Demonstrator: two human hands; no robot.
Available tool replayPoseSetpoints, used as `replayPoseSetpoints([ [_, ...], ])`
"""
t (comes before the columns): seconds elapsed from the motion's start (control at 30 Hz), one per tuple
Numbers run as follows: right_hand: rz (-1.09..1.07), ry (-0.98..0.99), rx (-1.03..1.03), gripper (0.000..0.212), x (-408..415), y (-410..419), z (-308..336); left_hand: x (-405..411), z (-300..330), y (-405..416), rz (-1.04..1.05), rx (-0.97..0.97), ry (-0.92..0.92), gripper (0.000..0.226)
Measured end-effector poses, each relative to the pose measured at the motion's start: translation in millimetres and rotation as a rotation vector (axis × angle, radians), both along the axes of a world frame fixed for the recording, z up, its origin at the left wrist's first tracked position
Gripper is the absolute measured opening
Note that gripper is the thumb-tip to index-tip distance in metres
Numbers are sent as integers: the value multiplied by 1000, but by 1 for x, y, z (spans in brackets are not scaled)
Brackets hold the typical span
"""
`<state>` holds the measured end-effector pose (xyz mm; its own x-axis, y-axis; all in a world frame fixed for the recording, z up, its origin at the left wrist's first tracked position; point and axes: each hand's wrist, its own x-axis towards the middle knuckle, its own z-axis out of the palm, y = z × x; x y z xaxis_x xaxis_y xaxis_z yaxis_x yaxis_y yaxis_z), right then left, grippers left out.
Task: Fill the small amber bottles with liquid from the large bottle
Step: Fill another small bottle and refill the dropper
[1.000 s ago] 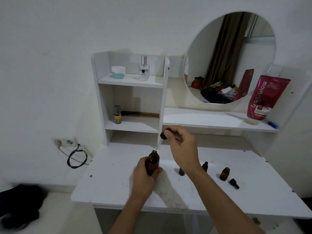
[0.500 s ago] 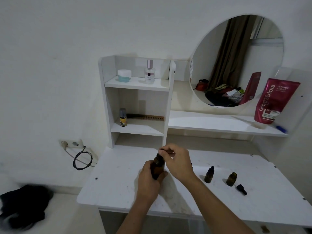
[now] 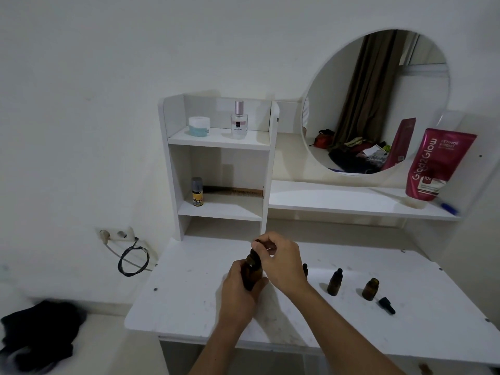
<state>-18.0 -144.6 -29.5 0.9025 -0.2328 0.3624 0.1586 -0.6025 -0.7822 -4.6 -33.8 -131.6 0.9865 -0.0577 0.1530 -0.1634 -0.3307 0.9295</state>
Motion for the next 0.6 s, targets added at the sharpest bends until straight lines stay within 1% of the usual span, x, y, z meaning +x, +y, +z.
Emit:
replayPoseSetpoints([
  [0.07, -10, -1, 42, 3, -2, 0, 3, 1, -2, 0, -2, 5, -8, 43],
  [0.17, -16, -27, 89, 13, -6, 0, 15, 2, -2, 1, -10, 0, -13, 43],
  [0.27, -1, -82, 144, 17, -12, 1, 30, -1, 1, 2, -3, 9, -22, 47],
  [0.37, 11, -146, 209, 10, -18, -1, 43, -7, 7, 2, 10, 13, -12, 62],
  [0.47, -4, -207, 263, 13, -27, -5, 56, -12, 14, 2, 43, -7, 22, 83],
  [0.53, -6, -256, 260, 14, -36, -11, 64, -17, 15, 3, 85, -56, 38, 88],
  [0.6, -12, -287, 264, 14, -46, -21, 70, -26, 17, 2, 165, -93, 49, 85],
])
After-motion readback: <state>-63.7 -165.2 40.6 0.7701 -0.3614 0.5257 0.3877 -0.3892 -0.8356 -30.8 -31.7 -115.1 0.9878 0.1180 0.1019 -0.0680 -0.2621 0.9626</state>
